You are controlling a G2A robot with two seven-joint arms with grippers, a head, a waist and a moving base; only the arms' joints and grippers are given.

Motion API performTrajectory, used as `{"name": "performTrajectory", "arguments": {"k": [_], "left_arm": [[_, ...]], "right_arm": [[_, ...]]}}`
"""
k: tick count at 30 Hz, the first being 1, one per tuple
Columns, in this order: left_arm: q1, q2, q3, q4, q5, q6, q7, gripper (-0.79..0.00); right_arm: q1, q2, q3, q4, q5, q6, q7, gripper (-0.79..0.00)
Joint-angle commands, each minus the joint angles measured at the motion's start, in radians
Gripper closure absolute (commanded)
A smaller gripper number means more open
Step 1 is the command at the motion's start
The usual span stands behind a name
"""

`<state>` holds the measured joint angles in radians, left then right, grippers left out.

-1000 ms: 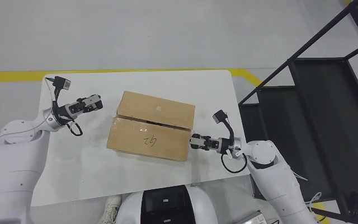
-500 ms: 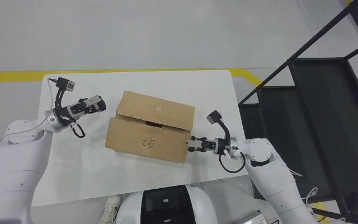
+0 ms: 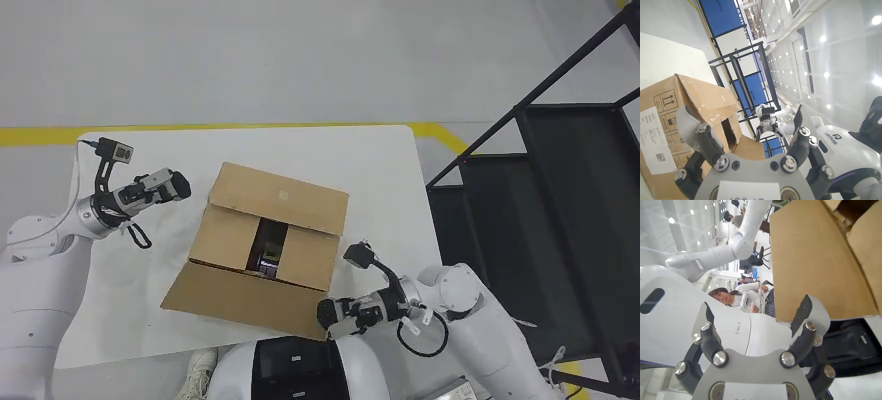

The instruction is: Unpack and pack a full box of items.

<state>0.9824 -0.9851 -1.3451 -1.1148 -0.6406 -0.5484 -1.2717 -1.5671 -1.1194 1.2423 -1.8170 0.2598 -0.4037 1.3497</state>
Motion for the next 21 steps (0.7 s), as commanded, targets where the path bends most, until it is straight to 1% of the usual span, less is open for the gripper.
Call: {"name": "performTrajectory", "arguments": {"k": [1, 7, 11, 15, 21], "left_arm": [[0.004, 0.001, -0.001, -0.004, -0.003, 0.0, 0.0, -0.785], [0.017, 0.007, -0.008, -0.021, -0.011, 0.005, -0.005, -0.785], [0.029, 0.01, -0.016, -0.045, -0.053, 0.025, -0.025, -0.785], [0.04, 0.013, -0.029, -0.062, -0.105, 0.061, -0.061, -0.785], [0.044, 0.018, -0.031, -0.053, -0.152, 0.157, -0.157, -0.785]], "right_arm": [[-0.002, -0.003, -0.047, -0.01, -0.08, 0.008, -0.035, -0.785], [0.01, -0.012, -0.148, -0.006, -0.313, 0.043, -0.206, -0.785], [0.003, -0.014, -0.181, -0.014, -0.448, 0.074, -0.322, -0.785], [-0.011, -0.012, -0.184, -0.021, -0.537, 0.106, -0.422, -0.785], [-0.015, -0.009, -0.168, 0.001, -0.62, 0.183, -0.534, -0.785]]}}
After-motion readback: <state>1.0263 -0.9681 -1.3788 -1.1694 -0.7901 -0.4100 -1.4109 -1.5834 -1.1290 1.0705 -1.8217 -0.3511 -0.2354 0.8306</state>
